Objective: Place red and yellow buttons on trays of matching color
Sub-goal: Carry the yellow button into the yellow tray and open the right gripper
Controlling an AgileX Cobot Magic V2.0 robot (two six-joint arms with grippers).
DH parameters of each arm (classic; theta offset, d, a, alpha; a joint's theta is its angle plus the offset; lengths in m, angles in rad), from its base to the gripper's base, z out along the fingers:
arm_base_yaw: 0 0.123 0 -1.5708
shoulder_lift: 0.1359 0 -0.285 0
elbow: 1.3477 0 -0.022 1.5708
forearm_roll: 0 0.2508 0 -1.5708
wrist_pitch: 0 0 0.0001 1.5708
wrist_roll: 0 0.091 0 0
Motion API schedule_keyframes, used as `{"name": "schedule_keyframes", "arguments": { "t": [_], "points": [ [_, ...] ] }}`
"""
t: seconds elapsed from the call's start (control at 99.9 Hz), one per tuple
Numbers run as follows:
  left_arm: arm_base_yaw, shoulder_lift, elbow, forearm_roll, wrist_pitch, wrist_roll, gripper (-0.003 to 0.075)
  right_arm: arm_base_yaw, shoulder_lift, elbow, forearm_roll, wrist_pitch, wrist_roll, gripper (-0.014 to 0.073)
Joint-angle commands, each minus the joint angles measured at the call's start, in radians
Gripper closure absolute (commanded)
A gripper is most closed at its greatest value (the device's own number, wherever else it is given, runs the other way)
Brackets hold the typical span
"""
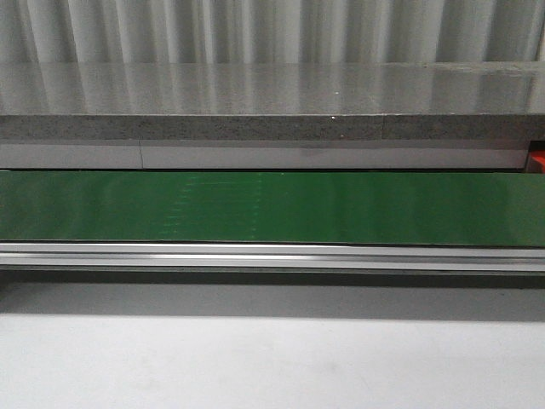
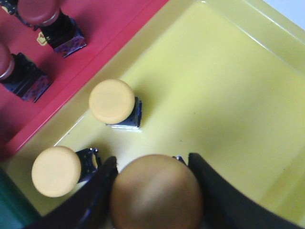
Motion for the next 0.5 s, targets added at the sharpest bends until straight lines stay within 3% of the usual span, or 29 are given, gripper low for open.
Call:
{"name": "schedule_keyframes", "arguments": {
  "t": [0.0,0.49],
  "points": [
    [-0.009,0.003,-0.029,-0.007,-0.074,-0.005,0.0741,-0.013,0.004,-0.024,-0.011,-0.088,0.005,0.0559],
    [-0.009,0.003,-0.029,-0.007,-0.074,-0.005,0.0741,-0.013,0.153,-0.024,-0.011,-0.134,0.005,0.0559]
  ]
}}
